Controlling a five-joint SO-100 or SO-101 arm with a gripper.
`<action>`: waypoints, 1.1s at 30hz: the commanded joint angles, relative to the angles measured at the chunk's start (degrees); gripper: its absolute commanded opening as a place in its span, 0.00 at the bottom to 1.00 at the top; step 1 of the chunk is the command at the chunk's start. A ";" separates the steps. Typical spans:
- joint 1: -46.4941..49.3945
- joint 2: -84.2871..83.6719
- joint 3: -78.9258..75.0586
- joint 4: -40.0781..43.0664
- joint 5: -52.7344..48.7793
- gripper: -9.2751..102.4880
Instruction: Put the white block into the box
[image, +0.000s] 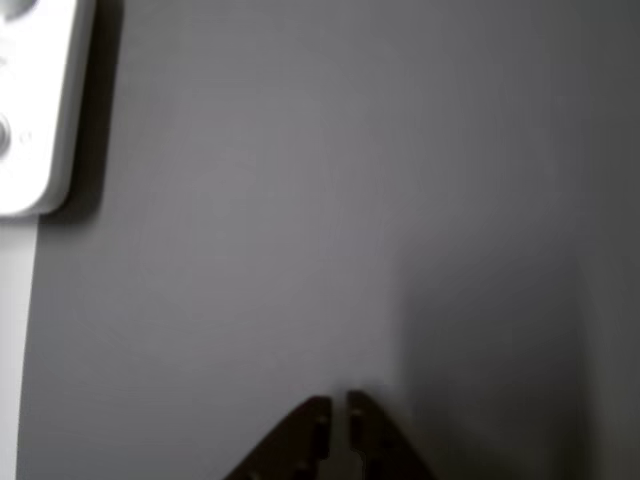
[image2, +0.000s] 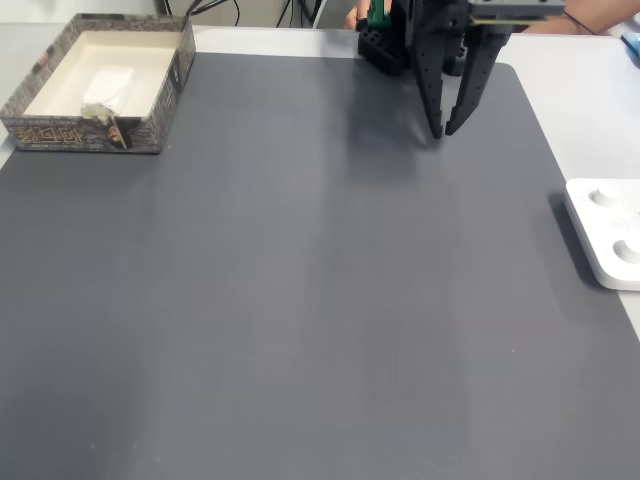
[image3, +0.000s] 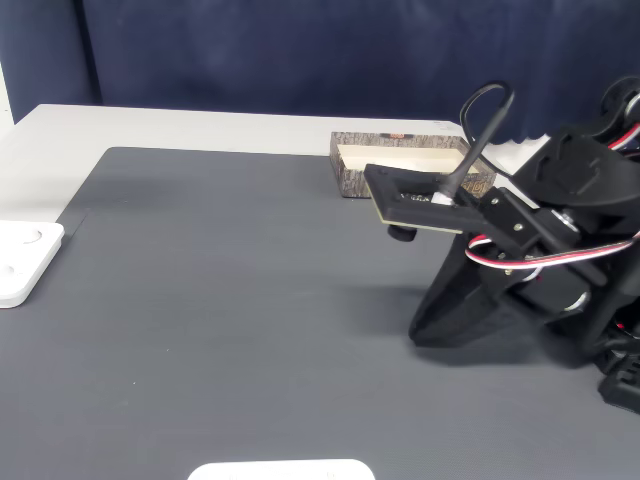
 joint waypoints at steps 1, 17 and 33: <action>-0.18 2.02 1.14 0.35 0.44 0.07; -0.62 2.02 1.14 0.70 -2.81 0.07; -0.62 2.02 1.14 0.70 -2.81 0.07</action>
